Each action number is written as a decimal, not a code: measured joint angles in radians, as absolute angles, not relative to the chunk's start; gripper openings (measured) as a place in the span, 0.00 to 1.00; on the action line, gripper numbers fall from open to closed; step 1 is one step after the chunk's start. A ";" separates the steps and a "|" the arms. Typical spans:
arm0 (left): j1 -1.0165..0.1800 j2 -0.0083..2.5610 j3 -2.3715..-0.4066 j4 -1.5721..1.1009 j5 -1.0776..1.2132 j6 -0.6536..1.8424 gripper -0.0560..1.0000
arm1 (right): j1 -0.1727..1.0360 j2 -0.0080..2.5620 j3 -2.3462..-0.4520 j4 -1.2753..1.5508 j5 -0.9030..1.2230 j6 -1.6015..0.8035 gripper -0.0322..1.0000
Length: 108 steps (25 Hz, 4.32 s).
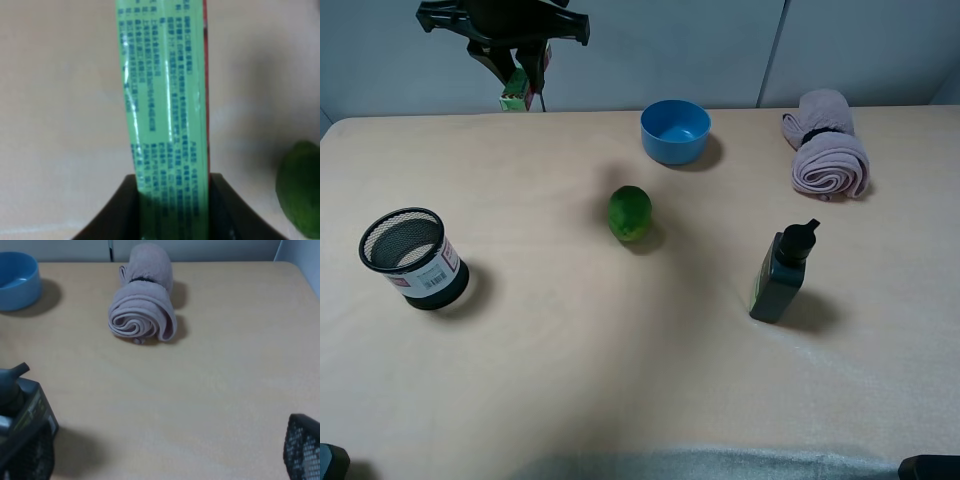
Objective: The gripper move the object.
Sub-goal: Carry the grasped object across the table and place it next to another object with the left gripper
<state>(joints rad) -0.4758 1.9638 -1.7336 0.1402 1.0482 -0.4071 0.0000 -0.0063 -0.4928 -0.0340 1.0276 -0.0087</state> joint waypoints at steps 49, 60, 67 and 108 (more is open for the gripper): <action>-1.020 2.014 -1.734 0.139 0.984 -0.417 0.32 | 0.000 -0.006 -0.493 -0.034 1.028 -0.009 0.70; -1.033 2.091 -1.734 0.136 0.925 -0.447 0.32 | 0.000 -0.006 -0.493 -0.034 1.028 -0.009 0.70; -1.033 2.139 -1.734 0.133 0.874 -0.447 0.32 | 0.000 -0.006 -0.493 -0.034 1.028 -0.009 0.70; -1.033 2.262 -1.734 0.062 0.824 -0.454 0.33 | 0.000 -0.006 -0.493 -0.033 1.028 -0.009 0.70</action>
<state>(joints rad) -1.0333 2.2619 -1.7336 0.0618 0.8235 -0.4537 0.0000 -0.0063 -0.4928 -0.0328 1.0276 -0.0087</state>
